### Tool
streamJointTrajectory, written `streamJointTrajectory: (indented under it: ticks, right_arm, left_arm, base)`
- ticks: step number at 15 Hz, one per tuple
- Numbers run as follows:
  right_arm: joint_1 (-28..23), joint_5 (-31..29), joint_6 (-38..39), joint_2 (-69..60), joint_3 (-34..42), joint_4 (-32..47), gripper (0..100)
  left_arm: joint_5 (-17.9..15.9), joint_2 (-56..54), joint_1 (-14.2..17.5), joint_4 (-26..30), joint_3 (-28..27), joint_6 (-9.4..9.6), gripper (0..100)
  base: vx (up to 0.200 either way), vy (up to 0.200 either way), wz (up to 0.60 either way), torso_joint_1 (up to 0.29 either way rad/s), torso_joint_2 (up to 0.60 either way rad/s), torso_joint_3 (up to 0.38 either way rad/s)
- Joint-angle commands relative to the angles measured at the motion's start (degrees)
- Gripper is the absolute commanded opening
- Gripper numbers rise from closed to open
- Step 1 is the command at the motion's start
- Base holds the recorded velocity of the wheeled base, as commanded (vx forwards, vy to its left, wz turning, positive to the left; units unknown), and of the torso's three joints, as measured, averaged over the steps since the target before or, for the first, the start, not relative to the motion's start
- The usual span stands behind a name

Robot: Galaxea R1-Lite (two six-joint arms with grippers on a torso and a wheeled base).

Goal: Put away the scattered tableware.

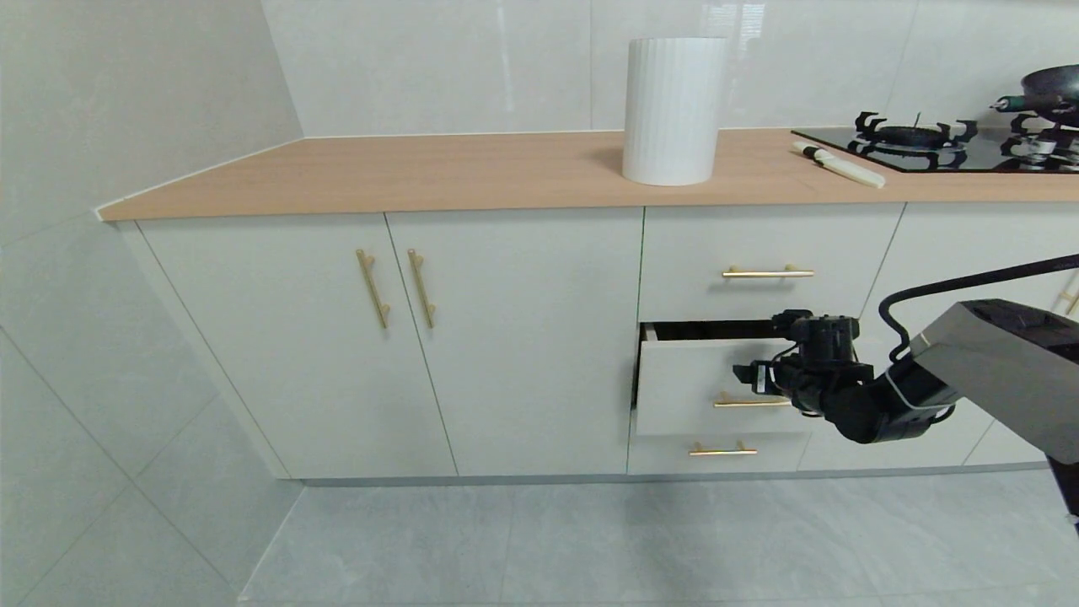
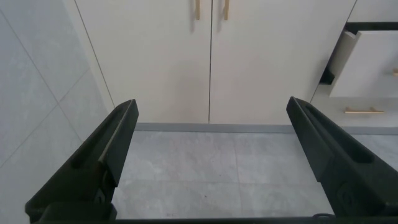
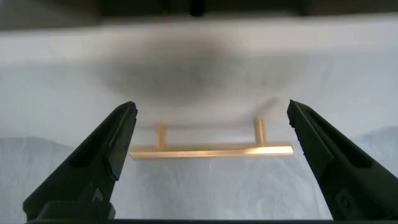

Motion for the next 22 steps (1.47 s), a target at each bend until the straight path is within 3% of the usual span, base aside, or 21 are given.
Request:
streamJointTrajectory:
  ticks: [1,22]
  right_arm:
    - [-0.05,-0.15,0.0,1.3,-1.97,-0.09,100]
    - [-0.23,-7.45,0.17,15.37,-24.64,-5.63,100]
  left_arm:
    - [0.02,0.07,-0.01,-0.02,0.0,0.0,100]
    - [0.02,0.07,-0.01,-0.02,0.0,0.0,100]
  base:
    - [0.0,0.0,0.0,0.0,0.0,0.0]
    - [0.0,0.0,0.0,0.0,0.0,0.0]
